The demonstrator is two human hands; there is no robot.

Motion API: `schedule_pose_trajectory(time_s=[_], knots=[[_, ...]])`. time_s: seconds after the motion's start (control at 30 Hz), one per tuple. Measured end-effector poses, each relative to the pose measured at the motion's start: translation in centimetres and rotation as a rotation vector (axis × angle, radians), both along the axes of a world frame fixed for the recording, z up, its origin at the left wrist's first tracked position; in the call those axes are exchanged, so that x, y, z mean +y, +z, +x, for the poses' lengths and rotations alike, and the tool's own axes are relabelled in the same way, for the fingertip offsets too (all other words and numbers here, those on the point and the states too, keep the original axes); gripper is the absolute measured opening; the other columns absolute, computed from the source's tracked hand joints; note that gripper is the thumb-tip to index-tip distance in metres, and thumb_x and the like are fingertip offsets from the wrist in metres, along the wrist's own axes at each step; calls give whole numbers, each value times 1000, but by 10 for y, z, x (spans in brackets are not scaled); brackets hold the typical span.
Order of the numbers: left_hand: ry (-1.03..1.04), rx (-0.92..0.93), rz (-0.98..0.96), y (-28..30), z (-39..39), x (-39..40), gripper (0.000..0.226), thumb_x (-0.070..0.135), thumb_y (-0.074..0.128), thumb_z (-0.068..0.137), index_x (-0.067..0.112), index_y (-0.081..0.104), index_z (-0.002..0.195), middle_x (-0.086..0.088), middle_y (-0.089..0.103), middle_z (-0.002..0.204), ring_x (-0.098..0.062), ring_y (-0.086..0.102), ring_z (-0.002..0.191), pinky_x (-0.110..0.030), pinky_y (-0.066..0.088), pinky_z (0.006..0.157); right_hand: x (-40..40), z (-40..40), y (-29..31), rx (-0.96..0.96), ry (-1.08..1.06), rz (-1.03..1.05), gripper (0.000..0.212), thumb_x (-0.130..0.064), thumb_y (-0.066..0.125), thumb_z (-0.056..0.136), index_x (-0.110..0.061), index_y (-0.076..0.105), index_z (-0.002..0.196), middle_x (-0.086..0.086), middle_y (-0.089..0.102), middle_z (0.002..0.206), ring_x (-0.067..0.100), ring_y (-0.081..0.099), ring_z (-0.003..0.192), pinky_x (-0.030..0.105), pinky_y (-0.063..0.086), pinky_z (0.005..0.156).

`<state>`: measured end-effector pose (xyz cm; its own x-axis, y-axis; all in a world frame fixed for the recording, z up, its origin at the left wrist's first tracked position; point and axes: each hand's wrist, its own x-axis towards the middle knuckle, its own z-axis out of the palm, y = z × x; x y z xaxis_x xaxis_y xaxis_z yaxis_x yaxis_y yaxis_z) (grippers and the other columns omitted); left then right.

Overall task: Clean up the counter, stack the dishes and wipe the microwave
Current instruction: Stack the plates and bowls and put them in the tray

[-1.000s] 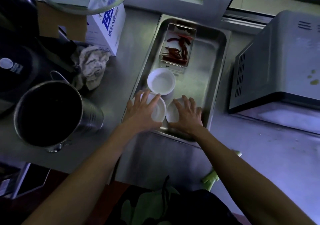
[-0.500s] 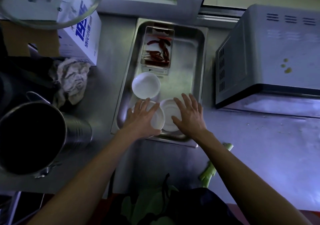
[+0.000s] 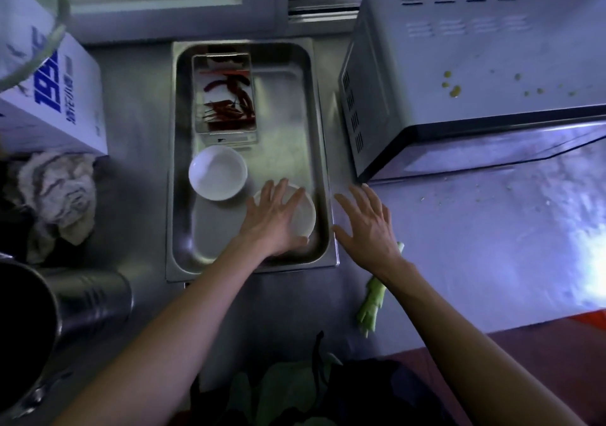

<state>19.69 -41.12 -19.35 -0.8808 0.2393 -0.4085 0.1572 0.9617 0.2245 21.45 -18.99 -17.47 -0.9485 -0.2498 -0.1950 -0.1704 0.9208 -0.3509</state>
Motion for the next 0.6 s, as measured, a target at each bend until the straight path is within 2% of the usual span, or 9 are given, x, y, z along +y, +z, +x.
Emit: schedule_pose_trajectory(time_s=[0.27, 0.47, 0.6], knots=[[-21, -9, -76, -26, -8, -2, 112, 73, 66, 63, 36, 11, 154, -5, 3, 164, -35, 4, 150, -60, 28, 112, 21, 23, -4, -62, -51, 8, 58, -40, 58, 95, -27, 40, 149, 5, 23, 163, 26, 8, 153, 49, 21, 119], [-31, -13, -97, -29, -7, 1, 112, 73, 65, 64, 35, 9, 153, -6, 0, 164, -36, 0, 151, -65, 25, 110, 12, 32, -5, -84, -95, -30, 58, -40, 57, 96, -29, 38, 150, 3, 23, 163, 24, 8, 153, 47, 22, 117], [-52, 4, -103, -26, -1, 0, 99, 72, 58, 74, 32, 12, 153, -6, 1, 165, -36, 0, 151, -64, 24, 111, 4, 38, -1, -85, -130, -71, 58, -39, 58, 96, -29, 37, 150, 2, 23, 163, 23, 9, 152, 49, 24, 116]])
